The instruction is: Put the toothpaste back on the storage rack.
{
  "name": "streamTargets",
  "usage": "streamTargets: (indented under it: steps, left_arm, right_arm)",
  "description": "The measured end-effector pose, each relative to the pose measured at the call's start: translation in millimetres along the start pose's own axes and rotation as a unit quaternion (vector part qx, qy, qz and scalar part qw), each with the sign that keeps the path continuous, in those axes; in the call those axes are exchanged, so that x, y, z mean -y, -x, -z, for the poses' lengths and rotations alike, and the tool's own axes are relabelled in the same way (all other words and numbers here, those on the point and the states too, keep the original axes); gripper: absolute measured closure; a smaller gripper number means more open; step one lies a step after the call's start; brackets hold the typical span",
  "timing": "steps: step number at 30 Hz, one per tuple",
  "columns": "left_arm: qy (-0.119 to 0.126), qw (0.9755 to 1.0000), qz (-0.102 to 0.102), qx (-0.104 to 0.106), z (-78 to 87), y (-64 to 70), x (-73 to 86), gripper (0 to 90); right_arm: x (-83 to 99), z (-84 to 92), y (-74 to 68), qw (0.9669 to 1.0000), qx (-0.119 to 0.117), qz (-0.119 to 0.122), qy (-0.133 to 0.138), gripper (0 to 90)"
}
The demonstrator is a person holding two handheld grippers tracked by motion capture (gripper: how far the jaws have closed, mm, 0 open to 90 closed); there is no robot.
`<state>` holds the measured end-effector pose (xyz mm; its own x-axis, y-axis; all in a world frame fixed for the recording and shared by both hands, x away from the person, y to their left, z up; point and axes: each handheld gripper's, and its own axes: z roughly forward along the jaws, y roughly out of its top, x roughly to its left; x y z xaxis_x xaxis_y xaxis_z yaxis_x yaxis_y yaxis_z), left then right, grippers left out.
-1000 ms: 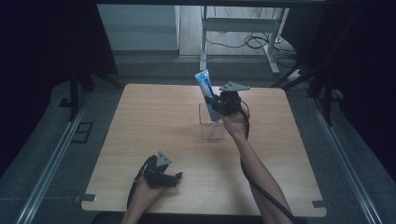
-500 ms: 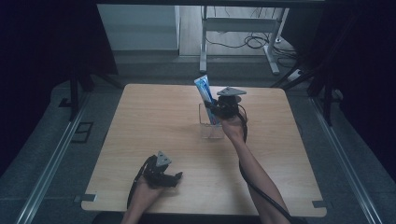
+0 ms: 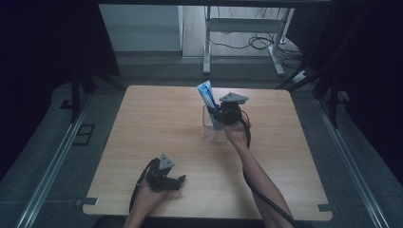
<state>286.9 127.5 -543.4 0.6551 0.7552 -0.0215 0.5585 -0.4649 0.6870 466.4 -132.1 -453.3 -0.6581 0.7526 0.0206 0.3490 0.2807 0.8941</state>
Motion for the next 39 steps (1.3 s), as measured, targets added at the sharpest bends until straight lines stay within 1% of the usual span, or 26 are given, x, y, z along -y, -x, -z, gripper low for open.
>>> streamTargets:
  steps: [5,7,11,15,19,21,25,27,31,33,34,39]
  left_arm:
    - [0.0,1.0,0.001,0.0,0.0,0.1,0.0,14.6]
    - [0.0,1.0,0.001,0.0,0.0,0.1,0.0,14.6]
    - [0.0,1.0,0.001,0.0,0.0,0.1,0.0,14.6]
    - [0.0,1.0,0.001,0.0,-0.1,0.1,0.0,14.6]
    - [0.0,1.0,0.001,0.0,0.0,0.1,0.0,14.6]
    - [0.0,1.0,0.0,0.0,0.0,0.0,0.0,14.6]
    - [0.0,1.0,0.0,0.0,0.0,0.0,0.0,14.6]
    - [0.0,1.0,0.001,0.0,0.0,0.1,0.0,14.6]
    - [0.0,1.0,0.001,0.0,0.0,0.1,0.0,14.6]
    - [0.0,1.0,0.001,-0.001,0.0,0.1,0.0,14.6]
    - [0.0,1.0,0.001,-0.001,0.0,0.1,0.0,14.6]
    - [0.0,1.0,0.001,0.0,0.0,0.1,0.0,14.6]
  right_arm:
    - [8.1,-5.1,-0.7,0.9999,0.002,0.0,-0.011,71.9]
    - [8.6,-5.9,-1.6,0.9998,0.007,0.007,-0.014,71.8]
    - [8.2,-6.0,-2.8,0.9997,0.008,0.015,-0.019,71.6]
    - [8.5,-7.5,-4.8,0.999,0.018,0.027,-0.031,71.4]
    - [9.4,-8.6,-6.2,0.9983,0.022,0.033,-0.043,71.2]
    - [9.7,-8.9,-6.3,0.9981,0.022,0.034,-0.047,71.1]
    - [10.7,-10.5,-6.6,0.9979,0.023,0.027,-0.054,70.8]
    - [11.4,-11.3,-7.3,0.9974,0.028,0.03,-0.06,70.5]
    - [11.1,-11.8,-8.0,0.9966,0.03,0.032,-0.07,69.6]
    - [11.2,-12.9,-9.4,0.9958,0.031,0.038,-0.077,68.6]
    - [11.3,-12.8,-10.0,0.9957,0.032,0.041,-0.076,68.4]
    - [11.0,-11.8,-8.9,0.9966,0.027,0.033,-0.07,66.4]
